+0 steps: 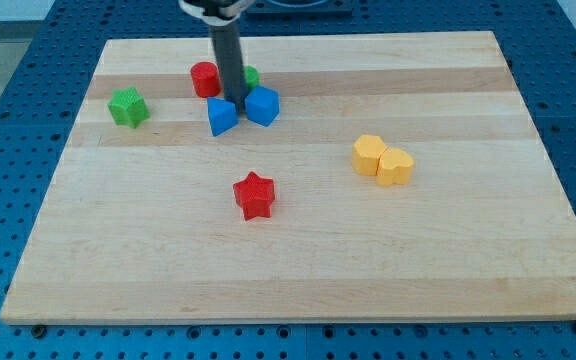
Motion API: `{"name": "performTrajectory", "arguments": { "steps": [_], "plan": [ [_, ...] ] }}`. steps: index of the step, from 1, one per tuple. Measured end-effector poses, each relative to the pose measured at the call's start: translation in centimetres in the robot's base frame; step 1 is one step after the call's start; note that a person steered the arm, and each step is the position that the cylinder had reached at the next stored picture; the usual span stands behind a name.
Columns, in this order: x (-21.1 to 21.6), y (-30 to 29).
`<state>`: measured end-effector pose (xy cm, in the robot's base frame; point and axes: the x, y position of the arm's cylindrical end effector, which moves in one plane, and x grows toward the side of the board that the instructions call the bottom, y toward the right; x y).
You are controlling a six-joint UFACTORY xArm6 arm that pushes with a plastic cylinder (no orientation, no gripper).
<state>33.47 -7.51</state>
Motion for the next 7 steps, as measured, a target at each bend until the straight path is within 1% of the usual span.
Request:
{"name": "performTrajectory", "arguments": {
  "steps": [1, 3, 4, 5, 6, 7],
  "plan": [
    [0.0, 2.4],
    [2.5, 11.8],
    [4.5, 13.0],
    [6.2, 13.1],
    [6.1, 12.6],
    [7.4, 8.4]
  ]
}}
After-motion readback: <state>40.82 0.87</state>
